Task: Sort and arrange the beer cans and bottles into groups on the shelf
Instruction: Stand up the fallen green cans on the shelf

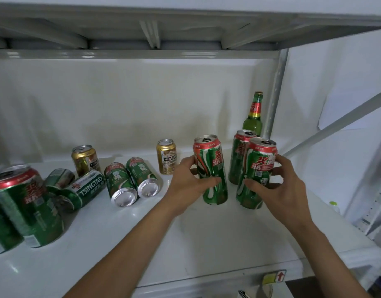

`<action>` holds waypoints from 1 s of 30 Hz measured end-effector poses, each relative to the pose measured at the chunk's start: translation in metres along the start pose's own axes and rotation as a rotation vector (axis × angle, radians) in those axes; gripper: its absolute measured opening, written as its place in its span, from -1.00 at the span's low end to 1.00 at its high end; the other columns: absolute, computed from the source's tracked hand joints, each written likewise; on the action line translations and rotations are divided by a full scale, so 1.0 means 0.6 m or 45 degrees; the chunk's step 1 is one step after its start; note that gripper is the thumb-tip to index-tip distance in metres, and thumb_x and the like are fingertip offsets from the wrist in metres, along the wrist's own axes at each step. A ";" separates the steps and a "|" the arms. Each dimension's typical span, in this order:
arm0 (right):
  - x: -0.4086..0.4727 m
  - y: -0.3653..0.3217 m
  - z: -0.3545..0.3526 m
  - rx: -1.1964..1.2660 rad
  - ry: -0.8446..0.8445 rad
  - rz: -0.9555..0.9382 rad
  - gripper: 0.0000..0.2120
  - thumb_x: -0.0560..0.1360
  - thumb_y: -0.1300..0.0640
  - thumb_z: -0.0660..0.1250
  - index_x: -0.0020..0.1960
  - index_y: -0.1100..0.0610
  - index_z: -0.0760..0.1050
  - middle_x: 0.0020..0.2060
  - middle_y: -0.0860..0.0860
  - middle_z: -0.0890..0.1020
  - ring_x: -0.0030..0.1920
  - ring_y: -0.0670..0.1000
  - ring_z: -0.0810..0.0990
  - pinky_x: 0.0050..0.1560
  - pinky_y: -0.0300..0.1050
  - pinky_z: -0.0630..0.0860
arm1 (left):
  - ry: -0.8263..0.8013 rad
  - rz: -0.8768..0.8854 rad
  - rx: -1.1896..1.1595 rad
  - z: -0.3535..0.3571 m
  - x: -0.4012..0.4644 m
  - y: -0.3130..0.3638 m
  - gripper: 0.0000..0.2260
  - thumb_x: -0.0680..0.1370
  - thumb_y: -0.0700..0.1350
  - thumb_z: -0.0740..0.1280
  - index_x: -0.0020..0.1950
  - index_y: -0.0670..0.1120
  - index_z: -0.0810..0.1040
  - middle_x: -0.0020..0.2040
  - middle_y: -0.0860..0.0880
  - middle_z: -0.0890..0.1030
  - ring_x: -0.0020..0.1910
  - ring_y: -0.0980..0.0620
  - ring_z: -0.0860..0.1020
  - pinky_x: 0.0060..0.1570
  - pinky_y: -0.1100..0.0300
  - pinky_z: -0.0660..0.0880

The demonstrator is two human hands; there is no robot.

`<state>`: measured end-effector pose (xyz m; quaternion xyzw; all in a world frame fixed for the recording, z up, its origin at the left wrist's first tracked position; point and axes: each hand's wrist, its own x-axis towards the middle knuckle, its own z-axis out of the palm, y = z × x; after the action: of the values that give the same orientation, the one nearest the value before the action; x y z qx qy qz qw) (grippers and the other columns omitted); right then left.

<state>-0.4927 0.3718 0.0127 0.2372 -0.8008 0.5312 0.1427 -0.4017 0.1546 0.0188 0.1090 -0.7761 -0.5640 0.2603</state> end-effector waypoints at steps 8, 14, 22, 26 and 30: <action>-0.016 0.035 -0.056 -0.007 0.073 -0.001 -0.17 0.31 -0.11 0.59 0.47 -0.06 0.31 0.03 -0.13 0.57 -0.11 -0.06 0.65 -0.16 -0.11 0.62 | -0.083 0.061 0.014 0.084 -0.005 0.003 -0.45 0.36 -0.19 0.64 0.24 0.11 0.50 0.27 0.01 0.57 0.16 0.19 0.57 -0.09 0.43 0.58; -0.031 0.054 -0.050 -0.011 0.087 0.017 -0.14 0.32 -0.20 0.55 0.52 -0.11 0.25 0.19 -0.05 0.60 -0.06 0.02 0.68 -0.02 0.08 0.68 | -0.104 0.051 0.034 0.108 -0.010 -0.007 -0.45 0.39 -0.18 0.62 0.28 0.11 0.49 0.27 0.06 0.59 0.24 0.09 0.57 -0.01 0.44 0.56; -0.037 0.062 -0.043 -0.064 0.075 0.003 -0.20 0.39 -0.21 0.53 0.53 -0.18 0.26 0.34 -0.05 0.59 0.03 -0.06 0.65 -0.09 -0.40 0.38 | -0.121 0.003 0.038 0.110 -0.020 -0.006 -0.37 0.41 -0.16 0.61 0.44 0.01 0.48 0.26 0.09 0.64 0.29 0.11 0.58 0.35 0.06 0.54; -0.050 0.051 -0.040 -0.088 0.045 0.029 -0.21 0.40 -0.21 0.51 0.54 -0.21 0.24 0.35 -0.06 0.59 -0.02 -0.07 0.61 0.11 -0.07 0.49 | -0.151 -0.008 0.112 0.092 -0.026 0.000 -0.16 0.36 -0.08 0.66 0.55 0.16 0.34 0.34 0.13 0.58 0.31 0.07 0.57 0.31 0.05 0.57; -0.079 -0.011 -0.061 0.074 -0.057 0.058 -0.21 0.39 -0.23 0.48 0.54 -0.23 0.22 0.29 -0.19 0.51 0.12 -0.07 0.54 0.15 0.02 0.55 | -0.082 0.012 0.092 0.040 -0.053 0.012 0.03 0.33 -0.05 0.69 0.64 0.24 0.16 0.42 0.16 0.48 0.38 0.14 0.50 0.34 0.13 0.48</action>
<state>-0.4499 0.4142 0.0094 0.2350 -0.7933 0.5516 0.1057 -0.3864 0.1913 0.0109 0.0963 -0.8044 -0.5377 0.2337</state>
